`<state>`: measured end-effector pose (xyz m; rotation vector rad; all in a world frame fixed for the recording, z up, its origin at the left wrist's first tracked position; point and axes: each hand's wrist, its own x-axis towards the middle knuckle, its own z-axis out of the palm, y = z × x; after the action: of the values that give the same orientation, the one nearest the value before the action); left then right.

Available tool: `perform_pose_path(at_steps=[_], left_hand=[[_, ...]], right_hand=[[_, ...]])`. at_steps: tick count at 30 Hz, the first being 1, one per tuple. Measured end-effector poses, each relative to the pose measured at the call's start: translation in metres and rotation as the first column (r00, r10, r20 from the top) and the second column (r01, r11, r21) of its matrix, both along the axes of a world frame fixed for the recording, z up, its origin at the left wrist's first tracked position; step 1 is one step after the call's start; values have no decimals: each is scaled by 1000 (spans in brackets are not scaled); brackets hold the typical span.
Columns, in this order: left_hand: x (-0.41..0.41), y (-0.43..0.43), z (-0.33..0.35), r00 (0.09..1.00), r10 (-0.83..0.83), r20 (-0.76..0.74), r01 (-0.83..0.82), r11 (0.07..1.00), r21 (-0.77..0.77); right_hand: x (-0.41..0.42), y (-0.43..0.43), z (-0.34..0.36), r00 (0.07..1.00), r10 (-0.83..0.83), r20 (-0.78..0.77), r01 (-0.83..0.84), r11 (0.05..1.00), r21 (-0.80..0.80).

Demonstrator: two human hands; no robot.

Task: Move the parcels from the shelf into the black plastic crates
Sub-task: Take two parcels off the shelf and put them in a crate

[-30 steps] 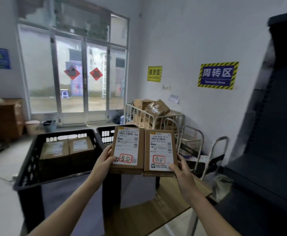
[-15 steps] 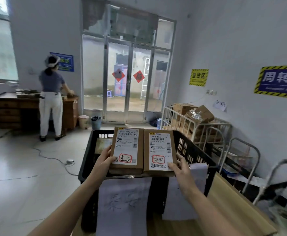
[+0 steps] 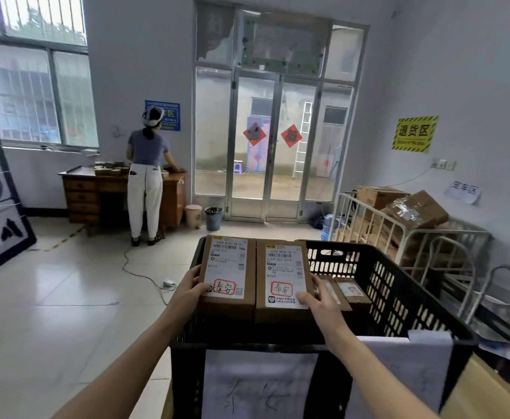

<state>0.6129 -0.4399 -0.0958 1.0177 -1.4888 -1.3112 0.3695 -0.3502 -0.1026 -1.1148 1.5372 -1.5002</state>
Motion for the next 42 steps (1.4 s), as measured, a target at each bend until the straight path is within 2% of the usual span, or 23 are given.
perform_pose_path(at_steps=[6, 11, 16, 21, 25, 27, 30, 35, 42], left_hand=[[-12, -45, -18, 984, -76, 162, 55, 990, 126], [-17, -70, -45, 932, -224, 284, 143, 949, 281], [-30, -94, -81, 888, -317, 332, 141, 877, 460], [-36, -106, -90, 831, -351, 431, 93, 852, 515], [-42, -117, -103, 748, -416, 518, 33, 802, 596], [-44, -120, -116, 742, -411, 530, -7, 786, 618], [-47, -125, -130, 775, -366, 515, -46, 780, 624], [-44, -135, -142, 779, -346, 523, -67, 783, 618], [-43, -143, -156, 720, -396, 570, -53, 788, 614]], right_hand=[[-26, -49, -17, 997, 45, -64, -33, 984, 174], [-45, -78, -41, 984, 136, -115, -87, 930, 358], [-54, -109, -79, 965, 258, -52, -179, 788, 589], [-53, -122, -78, 943, 314, -108, -150, 695, 704], [-50, -137, -93, 910, 392, -137, -123, 570, 812], [-47, -143, -100, 899, 406, -164, -86, 530, 844], [-45, -155, -106, 909, 373, -188, -39, 524, 851], [-42, -167, -126, 931, 337, -143, -38, 479, 877], [-45, -174, -148, 917, 380, -120, -57, 421, 905]])
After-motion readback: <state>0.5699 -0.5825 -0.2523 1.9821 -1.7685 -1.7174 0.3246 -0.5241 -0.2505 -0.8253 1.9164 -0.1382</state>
